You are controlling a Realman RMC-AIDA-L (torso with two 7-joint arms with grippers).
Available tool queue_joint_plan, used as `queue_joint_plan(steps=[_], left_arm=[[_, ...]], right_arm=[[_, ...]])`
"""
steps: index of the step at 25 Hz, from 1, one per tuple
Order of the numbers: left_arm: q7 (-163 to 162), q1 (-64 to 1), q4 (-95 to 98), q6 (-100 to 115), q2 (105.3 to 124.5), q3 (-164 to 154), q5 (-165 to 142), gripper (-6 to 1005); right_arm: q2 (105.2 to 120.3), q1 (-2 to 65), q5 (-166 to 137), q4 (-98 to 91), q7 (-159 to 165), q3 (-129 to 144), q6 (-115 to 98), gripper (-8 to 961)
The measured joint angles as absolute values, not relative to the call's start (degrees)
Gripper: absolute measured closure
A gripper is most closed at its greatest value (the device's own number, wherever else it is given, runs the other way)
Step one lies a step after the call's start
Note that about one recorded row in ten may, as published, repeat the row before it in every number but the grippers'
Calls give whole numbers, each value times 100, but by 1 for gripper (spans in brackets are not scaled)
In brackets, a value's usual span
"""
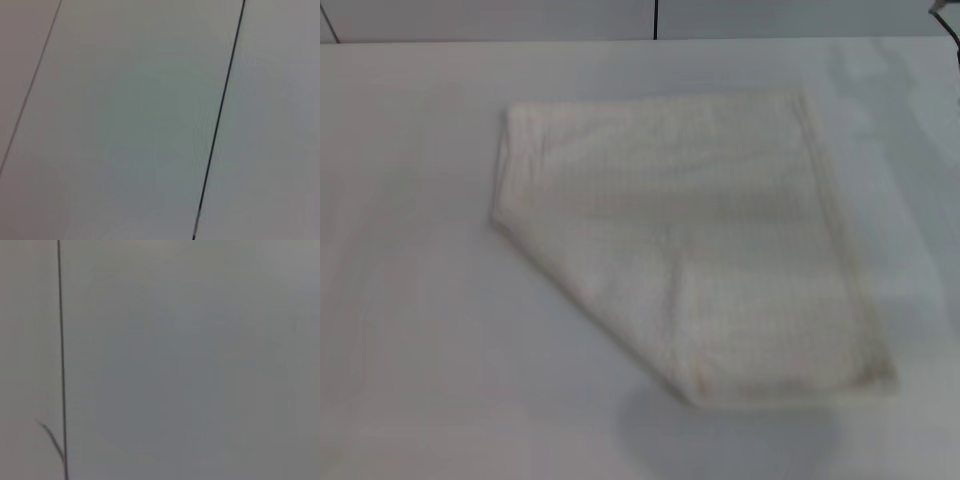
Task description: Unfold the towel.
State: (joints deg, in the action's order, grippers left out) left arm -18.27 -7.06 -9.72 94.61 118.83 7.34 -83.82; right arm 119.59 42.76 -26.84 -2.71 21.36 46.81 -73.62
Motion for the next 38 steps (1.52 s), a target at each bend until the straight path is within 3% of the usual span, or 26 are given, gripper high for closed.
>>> queue_joint_plan(steps=[38], left_arm=[[-1870, -736, -1169, 9471, 11883, 195, -8476, 189]], right_arm=[[11958, 4419, -2734, -212, 2794, 4702, -6920, 328]])
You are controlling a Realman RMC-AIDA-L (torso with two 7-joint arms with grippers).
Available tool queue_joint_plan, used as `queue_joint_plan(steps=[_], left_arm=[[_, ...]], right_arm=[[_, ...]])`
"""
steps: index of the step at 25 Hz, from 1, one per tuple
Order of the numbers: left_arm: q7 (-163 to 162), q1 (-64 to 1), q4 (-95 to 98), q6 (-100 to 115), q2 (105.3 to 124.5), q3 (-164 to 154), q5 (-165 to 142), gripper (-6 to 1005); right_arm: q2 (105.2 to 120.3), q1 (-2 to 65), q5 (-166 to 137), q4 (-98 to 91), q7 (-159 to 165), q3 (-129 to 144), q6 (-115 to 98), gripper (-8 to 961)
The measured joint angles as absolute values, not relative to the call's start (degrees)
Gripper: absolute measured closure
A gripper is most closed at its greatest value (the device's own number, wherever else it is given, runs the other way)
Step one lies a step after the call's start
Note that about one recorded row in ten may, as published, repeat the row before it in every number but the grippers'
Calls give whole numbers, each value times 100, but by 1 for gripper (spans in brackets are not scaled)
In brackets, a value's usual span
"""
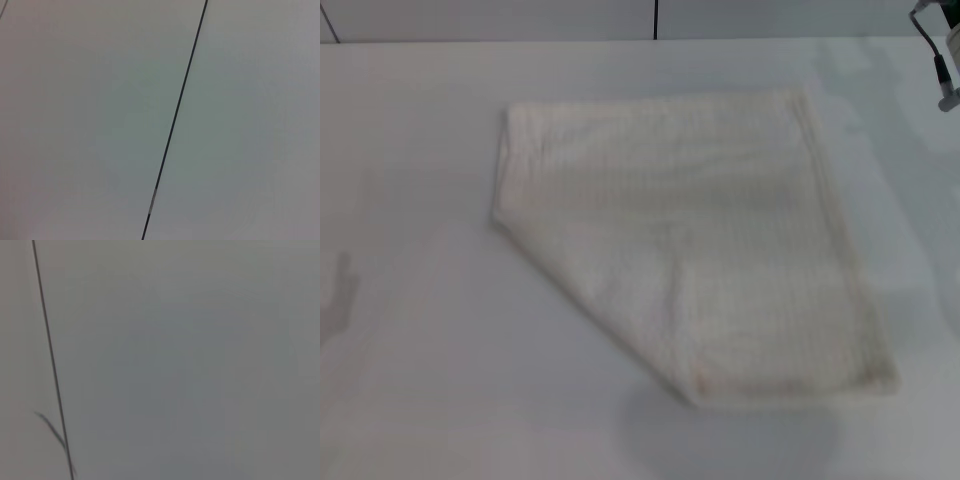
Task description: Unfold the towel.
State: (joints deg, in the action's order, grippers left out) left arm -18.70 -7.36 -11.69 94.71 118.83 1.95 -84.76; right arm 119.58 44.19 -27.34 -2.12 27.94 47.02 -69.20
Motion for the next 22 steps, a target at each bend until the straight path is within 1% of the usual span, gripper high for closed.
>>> queue_joint_plan(steps=[13, 22], left_arm=[[-1868, -785, -1134, 9562, 11870, 125, -8537, 194], [-2020, -890, -884, 9842, 11839, 20, -9331, 198]], right_arm=[[11971, 4448, -3063, -237, 2790, 4703, -6929, 327], [11938, 4426, -3809, -548, 3138, 4702, -6922, 327]])
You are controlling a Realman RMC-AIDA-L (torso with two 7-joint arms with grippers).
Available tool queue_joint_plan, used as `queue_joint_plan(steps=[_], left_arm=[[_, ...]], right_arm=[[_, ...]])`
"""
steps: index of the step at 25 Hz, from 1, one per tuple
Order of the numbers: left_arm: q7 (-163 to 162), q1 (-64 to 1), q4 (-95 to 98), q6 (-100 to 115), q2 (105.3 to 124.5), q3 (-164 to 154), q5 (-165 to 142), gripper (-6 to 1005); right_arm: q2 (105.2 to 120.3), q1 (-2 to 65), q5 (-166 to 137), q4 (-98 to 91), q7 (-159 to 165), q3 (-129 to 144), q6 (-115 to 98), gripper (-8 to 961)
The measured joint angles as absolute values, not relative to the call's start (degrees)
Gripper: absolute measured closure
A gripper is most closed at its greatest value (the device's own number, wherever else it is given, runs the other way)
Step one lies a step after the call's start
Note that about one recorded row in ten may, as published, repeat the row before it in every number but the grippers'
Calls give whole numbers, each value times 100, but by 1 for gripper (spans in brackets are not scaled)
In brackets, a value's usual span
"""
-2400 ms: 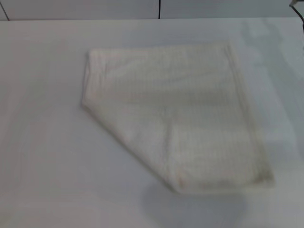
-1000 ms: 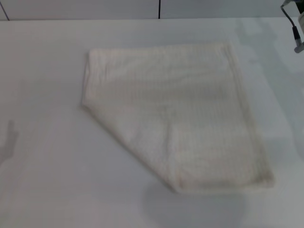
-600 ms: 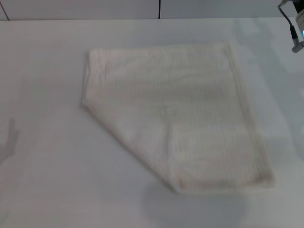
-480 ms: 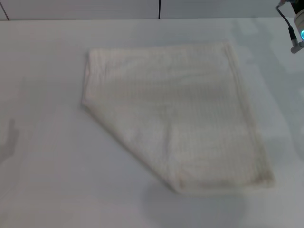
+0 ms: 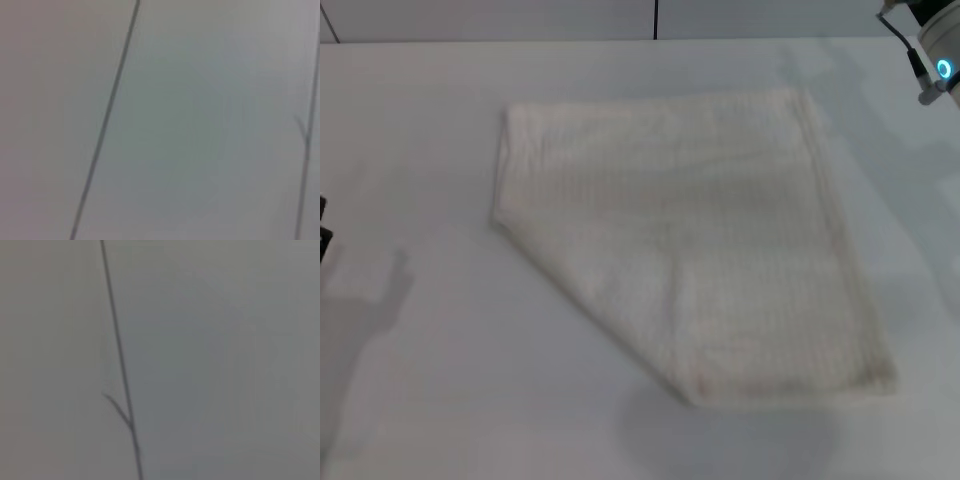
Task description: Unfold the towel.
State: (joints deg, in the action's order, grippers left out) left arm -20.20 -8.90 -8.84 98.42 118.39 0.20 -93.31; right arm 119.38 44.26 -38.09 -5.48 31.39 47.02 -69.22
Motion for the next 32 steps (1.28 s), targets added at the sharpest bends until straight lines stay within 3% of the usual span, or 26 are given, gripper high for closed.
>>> queue_joint_plan(steps=[19, 28, 32], left_arm=[[-2832, -1006, -558, 10499, 11822, 0, -9886, 212], [-3342, -993, -142, 10713, 11814, 9, -9885, 219], [-4045, -1168, 478, 10936, 11809, 115, -9834, 296]], right_arm=[[11841, 4397, -4344, -2056, 3930, 6224, -5513, 410], [11418, 4408, -7556, -3889, 7559, 6691, -4915, 459], [10986, 4865, -10296, -4742, 10554, 6693, -5473, 627]])
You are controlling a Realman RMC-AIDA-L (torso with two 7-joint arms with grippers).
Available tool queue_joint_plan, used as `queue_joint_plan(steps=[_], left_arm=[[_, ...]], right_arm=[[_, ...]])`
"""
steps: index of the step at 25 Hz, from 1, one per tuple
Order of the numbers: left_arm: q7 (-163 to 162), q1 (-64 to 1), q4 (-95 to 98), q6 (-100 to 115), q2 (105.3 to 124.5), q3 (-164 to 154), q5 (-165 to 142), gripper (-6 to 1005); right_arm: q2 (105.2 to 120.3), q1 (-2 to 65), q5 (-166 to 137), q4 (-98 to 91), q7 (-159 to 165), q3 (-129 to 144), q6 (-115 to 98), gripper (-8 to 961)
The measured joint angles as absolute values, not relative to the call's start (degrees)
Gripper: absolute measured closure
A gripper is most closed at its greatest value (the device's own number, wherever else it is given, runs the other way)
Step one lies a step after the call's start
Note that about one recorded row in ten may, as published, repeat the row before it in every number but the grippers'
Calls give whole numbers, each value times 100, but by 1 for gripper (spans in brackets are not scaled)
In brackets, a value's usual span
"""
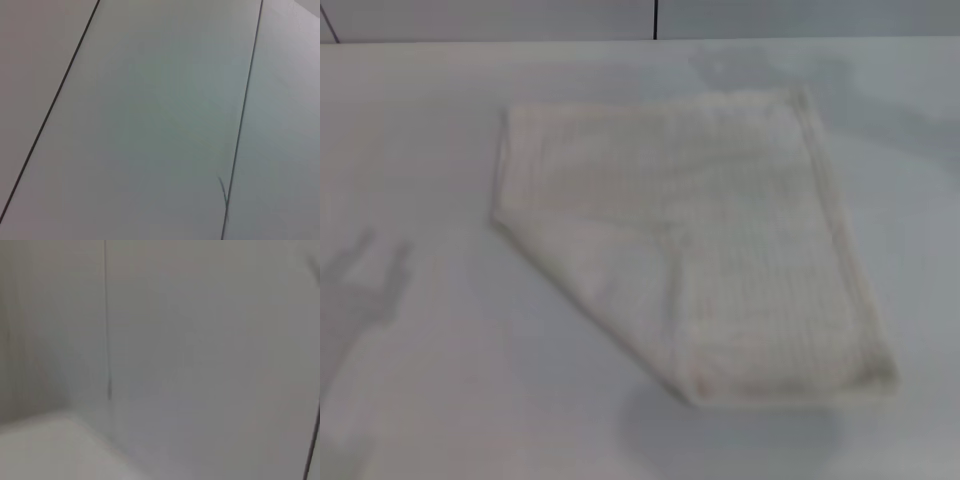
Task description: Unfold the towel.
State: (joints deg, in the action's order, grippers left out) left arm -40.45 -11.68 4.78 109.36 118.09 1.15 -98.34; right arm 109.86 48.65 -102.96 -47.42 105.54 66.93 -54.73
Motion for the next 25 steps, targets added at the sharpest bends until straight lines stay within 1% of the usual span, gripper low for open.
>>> queue_joint_plan(steps=[3, 4, 5, 7, 9, 13, 17, 25], left_arm=[[-4204, -1248, 618, 10961, 11804, 173, -9829, 382], [-4235, -1286, 660, 10985, 11804, 207, -9828, 411], [-4239, -1312, 693, 11014, 11804, 242, -9827, 440], [-4255, -1366, 757, 11052, 11803, 277, -9826, 497], [-4310, -1443, 835, 11070, 11803, 286, -9825, 561], [-4375, -1559, 936, 11044, 11803, 286, -9825, 699], [-4381, -1639, 1055, 11011, 11803, 284, -9826, 720], [-4531, -1736, 1268, 10845, 11805, 281, -9827, 768]], right_arm=[[10595, 5428, -11693, -4754, 11959, 6664, -6332, 754], [10495, 5602, -12020, -4690, 12268, 6655, -6647, 798], [10413, 5754, -12340, -4663, 12503, 6644, -6972, 841], [10338, 5986, -12959, -4722, 12853, 6639, -7555, 928], [10350, 6080, -13524, -4924, 13003, 6623, -8017, 937], [10462, 6056, -14035, -5033, 13016, 6632, -8360, 955], [10606, 5939, -14065, -4644, 12874, 6628, -8250, 955], [10775, 5870, -14301, -3998, 12769, 6695, -8193, 955]])
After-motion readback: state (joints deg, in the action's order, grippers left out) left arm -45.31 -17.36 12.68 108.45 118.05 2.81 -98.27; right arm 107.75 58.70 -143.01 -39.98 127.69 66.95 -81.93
